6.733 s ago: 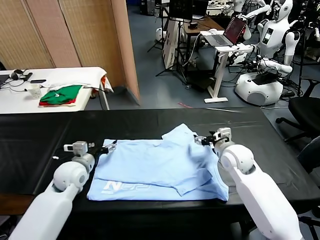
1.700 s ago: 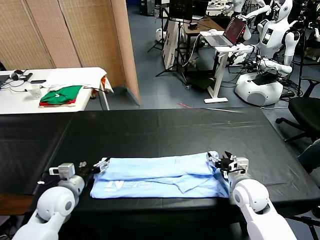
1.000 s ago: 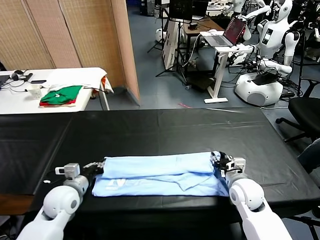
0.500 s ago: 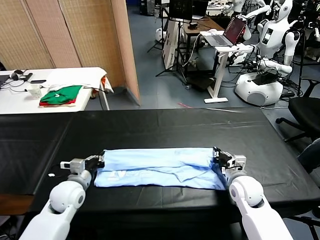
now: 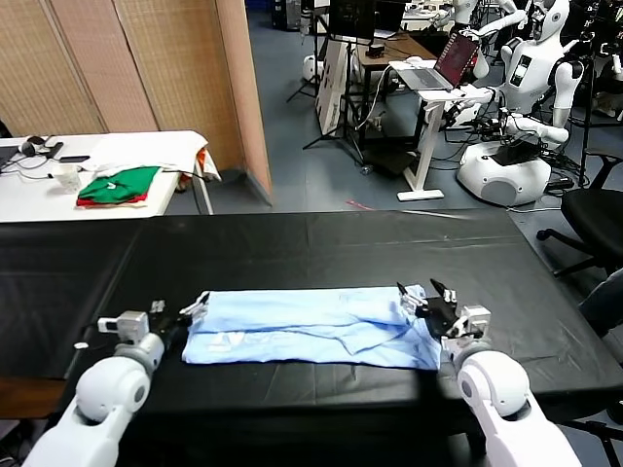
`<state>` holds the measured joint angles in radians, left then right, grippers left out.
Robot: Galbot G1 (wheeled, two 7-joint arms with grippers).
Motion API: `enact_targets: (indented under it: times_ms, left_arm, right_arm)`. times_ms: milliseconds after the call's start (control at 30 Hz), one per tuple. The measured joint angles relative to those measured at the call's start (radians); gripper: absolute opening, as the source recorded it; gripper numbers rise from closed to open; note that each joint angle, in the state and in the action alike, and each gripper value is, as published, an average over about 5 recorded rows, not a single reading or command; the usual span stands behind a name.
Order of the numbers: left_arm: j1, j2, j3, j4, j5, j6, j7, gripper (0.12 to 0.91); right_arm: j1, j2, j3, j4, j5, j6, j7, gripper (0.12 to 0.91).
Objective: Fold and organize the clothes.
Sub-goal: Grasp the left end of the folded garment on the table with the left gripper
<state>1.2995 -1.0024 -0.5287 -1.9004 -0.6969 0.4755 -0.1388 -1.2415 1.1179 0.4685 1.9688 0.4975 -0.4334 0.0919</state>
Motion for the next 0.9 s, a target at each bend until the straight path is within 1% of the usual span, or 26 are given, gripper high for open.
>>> enact_targets:
  times_ms: [67, 167, 367, 567, 767, 867, 900]
  left_arm:
    - [0.032, -0.007, -0.018, -0.026, -0.016, 0.000, 0.001, 0.905]
    - [0.072, -0.025, -0.031, -0.050, -0.012, -0.006, 0.007, 0.907]
    - [0.108, -0.059, -0.034, -0.052, 0.015, -0.015, 0.011, 0.907]
    - [0.123, -0.069, -0.035, -0.045, 0.025, -0.023, 0.016, 0.900]
    - [0.140, -0.090, -0.024, -0.051, 0.084, -0.036, 0.028, 0.839]
    - [0.142, -0.101, -0.014, -0.050, 0.113, -0.042, 0.036, 0.799]
    - [0.141, -0.103, -0.012, -0.050, 0.116, -0.043, 0.037, 0.775]
  right_arm:
    - [-0.013, -0.004, 0.008, 0.020, 0.001, -0.001, 0.002, 0.907]
    - [-0.026, -0.010, 0.016, 0.044, 0.001, -0.002, 0.003, 0.907]
    - [-0.037, -0.011, 0.022, 0.072, 0.001, -0.003, 0.007, 0.907]
    - [-0.039, -0.005, 0.016, 0.076, -0.005, -0.002, 0.009, 0.907]
    - [-0.037, -0.001, 0.011, 0.080, -0.013, 0.000, 0.009, 0.907]
    - [-0.036, 0.000, 0.011, 0.083, -0.017, 0.000, 0.009, 0.907]
    - [-0.035, 0.000, 0.010, 0.084, -0.019, 0.000, 0.009, 0.907]
